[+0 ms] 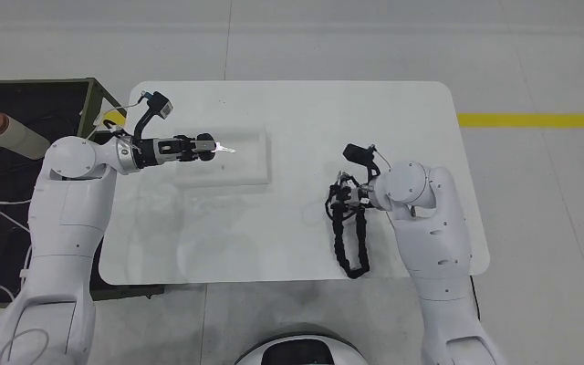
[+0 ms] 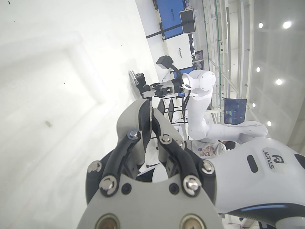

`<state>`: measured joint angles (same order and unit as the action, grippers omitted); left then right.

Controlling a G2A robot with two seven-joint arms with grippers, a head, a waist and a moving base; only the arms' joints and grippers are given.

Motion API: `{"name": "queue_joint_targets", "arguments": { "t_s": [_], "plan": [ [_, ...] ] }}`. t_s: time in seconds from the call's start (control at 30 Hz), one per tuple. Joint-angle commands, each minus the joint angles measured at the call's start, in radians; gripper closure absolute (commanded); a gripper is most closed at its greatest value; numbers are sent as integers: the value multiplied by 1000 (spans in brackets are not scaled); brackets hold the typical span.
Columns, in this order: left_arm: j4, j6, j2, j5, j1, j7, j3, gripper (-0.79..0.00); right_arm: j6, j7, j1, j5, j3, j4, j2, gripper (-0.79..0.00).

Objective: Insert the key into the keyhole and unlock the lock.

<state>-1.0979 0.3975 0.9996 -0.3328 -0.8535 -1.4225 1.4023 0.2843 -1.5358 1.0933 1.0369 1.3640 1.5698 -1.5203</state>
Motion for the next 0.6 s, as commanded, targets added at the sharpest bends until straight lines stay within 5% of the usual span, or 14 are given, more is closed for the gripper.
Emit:
{"name": "queue_joint_targets", "arguments": {
  "t_s": [0.0, 0.03, 0.13, 0.17, 0.57],
  "plan": [
    [0, 0, 0, 0, 0, 0, 0, 0, 0, 0, -11, 27, -20, -21, 7, 0],
    [0, 0, 0, 0, 0, 0, 0, 0, 0, 0, -16, 35, -25, -27, 9, -102],
    [0, 0, 0, 0, 0, 0, 0, 0, 0, 0, -17, 46, -26, -14, 12, -610],
    [0, 0, 0, 0, 0, 0, 0, 0, 0, 0, -16, 41, -23, -2, 13, -696],
    [0, 0, 0, 0, 0, 0, 0, 0, 0, 0, 9, 105, -77, 92, 16, -631]
  ]
}}
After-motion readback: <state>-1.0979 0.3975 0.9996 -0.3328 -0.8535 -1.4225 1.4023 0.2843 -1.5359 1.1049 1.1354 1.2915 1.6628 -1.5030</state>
